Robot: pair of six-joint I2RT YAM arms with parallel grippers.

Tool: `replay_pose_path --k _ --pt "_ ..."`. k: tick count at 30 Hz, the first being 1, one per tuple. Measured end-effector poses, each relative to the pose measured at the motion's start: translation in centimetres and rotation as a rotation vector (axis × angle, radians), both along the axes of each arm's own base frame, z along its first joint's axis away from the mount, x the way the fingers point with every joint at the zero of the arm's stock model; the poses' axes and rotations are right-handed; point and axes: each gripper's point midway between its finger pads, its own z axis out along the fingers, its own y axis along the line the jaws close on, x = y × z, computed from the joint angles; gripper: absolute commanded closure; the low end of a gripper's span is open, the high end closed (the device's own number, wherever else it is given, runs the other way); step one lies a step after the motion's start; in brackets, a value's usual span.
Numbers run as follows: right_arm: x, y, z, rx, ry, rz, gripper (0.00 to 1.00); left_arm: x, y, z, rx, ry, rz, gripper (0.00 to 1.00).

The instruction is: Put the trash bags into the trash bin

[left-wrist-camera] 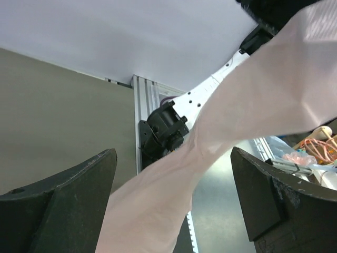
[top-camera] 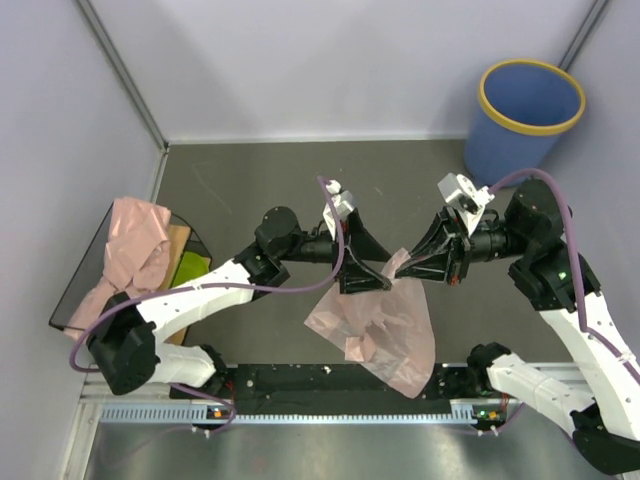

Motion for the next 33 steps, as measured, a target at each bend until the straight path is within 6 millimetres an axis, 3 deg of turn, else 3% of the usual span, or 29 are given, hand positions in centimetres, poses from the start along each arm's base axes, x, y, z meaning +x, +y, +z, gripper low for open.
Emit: replay_pose_path --k 4,14,22,33 --pt "-0.1 0.0 0.0 0.001 -0.001 0.001 1.0 -0.3 0.9 -1.1 0.019 0.012 -0.005 0.05" --pt "-0.1 0.0 0.1 0.004 -0.008 0.003 1.0 -0.6 1.4 0.6 -0.033 -0.043 -0.01 0.07" --pt "-0.1 0.0 0.2 0.006 -0.01 0.004 1.0 0.1 0.6 2.8 -0.087 -0.073 -0.001 0.1" --pt "-0.1 0.2 0.5 0.017 -0.021 0.01 1.0 -0.3 -1.1 1.4 -0.055 -0.085 -0.018 0.14"
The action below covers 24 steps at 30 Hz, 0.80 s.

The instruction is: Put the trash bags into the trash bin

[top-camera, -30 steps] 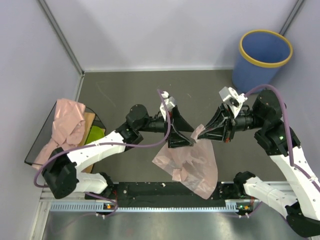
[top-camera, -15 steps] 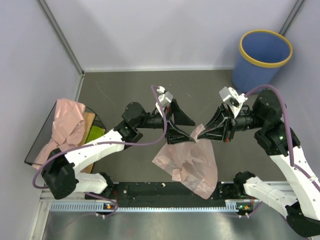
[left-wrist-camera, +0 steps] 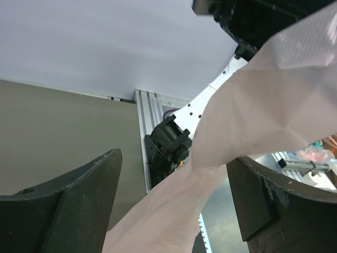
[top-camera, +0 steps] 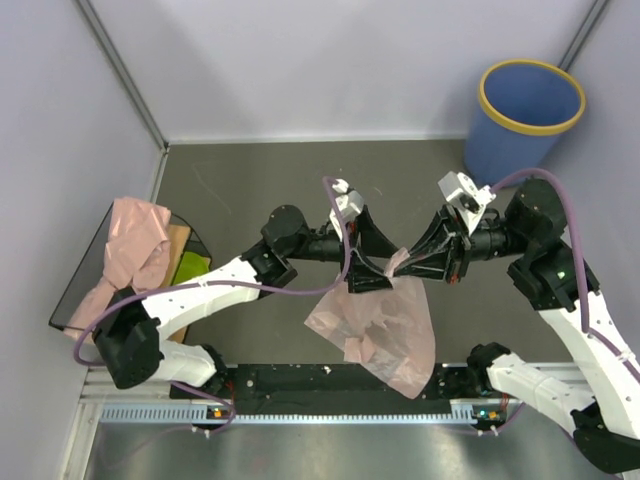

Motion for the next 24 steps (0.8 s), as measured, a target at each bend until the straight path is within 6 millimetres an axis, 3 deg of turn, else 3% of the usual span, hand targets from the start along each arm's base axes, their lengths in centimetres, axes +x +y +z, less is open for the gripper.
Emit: replay_pose_path --k 6,11,18,21,22,24 --pt "0.4 0.2 0.4 0.008 -0.002 -0.004 1.0 -1.2 -0.7 -1.9 0.041 -0.038 -0.032 0.12" --pt "0.3 0.2 0.9 0.016 -0.002 -0.005 1.0 -0.9 -0.7 -5.0 0.112 -0.048 -0.019 0.14" --pt "0.7 0.3 0.6 -0.002 0.049 -0.035 1.0 -0.2 -0.2 -5.8 0.122 -0.12 0.024 0.14" --pt "1.0 0.3 0.4 -0.008 0.06 -0.06 1.0 0.3 0.8 -6.0 0.132 -0.145 0.05 0.21" --pt "1.1 0.3 0.3 -0.01 0.063 -0.069 1.0 0.5 1.1 -6.1 0.137 -0.15 0.06 0.29" --pt "1.3 0.2 0.3 -0.01 0.066 -0.086 1.0 1.3 2.1 -6.0 0.145 -0.161 0.088 0.36"
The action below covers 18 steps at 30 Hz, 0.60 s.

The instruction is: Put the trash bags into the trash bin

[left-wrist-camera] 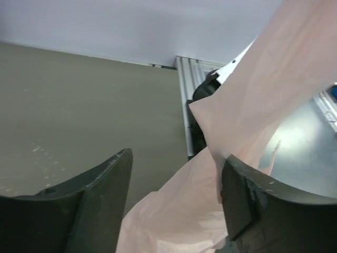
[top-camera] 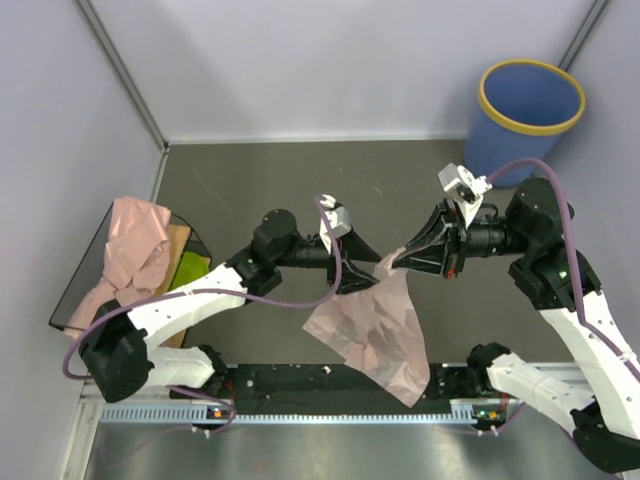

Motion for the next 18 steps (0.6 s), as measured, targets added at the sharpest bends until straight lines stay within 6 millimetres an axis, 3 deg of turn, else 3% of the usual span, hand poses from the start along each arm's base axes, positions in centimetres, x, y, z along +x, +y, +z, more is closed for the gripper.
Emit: replay_pose_path --k 1,4,6,7,8,18 --pt "0.1 0.0 0.0 0.0 0.001 -0.012 1.0 0.4 0.4 0.1 0.0 -0.009 0.012 0.49" --pt "0.3 -0.2 -0.3 0.001 0.004 -0.051 1.0 1.1 1.4 0.6 -0.004 -0.04 0.02 0.6" --pt "0.5 -0.4 -0.8 0.001 0.006 -0.078 1.0 0.7 1.9 0.6 0.0 -0.057 -0.005 0.54" --pt "0.6 -0.5 -0.8 0.004 0.003 -0.094 1.0 0.4 2.0 0.6 0.002 -0.062 -0.021 0.42" --pt "0.7 -0.6 -0.9 0.005 0.002 -0.108 1.0 0.1 2.1 0.5 0.004 -0.063 -0.038 0.37" --pt "1.5 -0.5 -0.7 0.027 0.018 -0.156 1.0 -1.0 1.7 -0.3 0.036 -0.029 -0.055 0.2"
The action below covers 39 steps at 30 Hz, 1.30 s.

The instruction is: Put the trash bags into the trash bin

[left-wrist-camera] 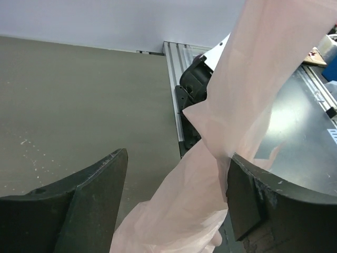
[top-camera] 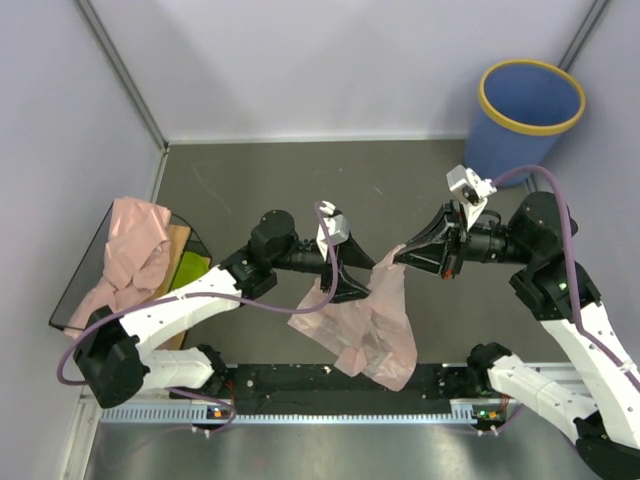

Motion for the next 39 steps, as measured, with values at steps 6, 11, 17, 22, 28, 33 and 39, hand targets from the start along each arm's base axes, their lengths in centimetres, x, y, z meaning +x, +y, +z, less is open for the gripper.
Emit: replay_pose_path --k 6,11,17,22,28,33,39 --pt "0.2 0.3 0.2 0.023 0.02 0.005 1.0 -0.2 0.0 0.2 -0.02 0.023 0.006 0.15" --pt "0.1 0.4 0.8 0.05 0.018 0.015 1.0 -0.9 0.2 0.9 -0.039 0.082 -0.006 0.14" --pt "-0.7 0.2 2.1 0.087 -0.016 0.031 1.0 -0.5 0.4 2.4 -0.059 0.108 0.046 0.12" --pt "-1.0 0.2 2.3 0.094 -0.021 0.045 1.0 -0.2 0.3 2.7 -0.057 0.147 0.07 0.11" --pt "-1.0 0.2 2.3 0.092 -0.024 0.045 1.0 -0.5 0.7 3.5 -0.068 0.203 0.071 0.09" --pt "-0.9 0.2 2.2 0.089 -0.026 0.044 1.0 -1.1 1.3 5.1 -0.106 0.217 0.055 0.09" --pt "-0.9 0.2 2.2 0.089 -0.032 0.043 1.0 -1.1 1.0 3.7 -0.056 0.218 0.087 0.16"
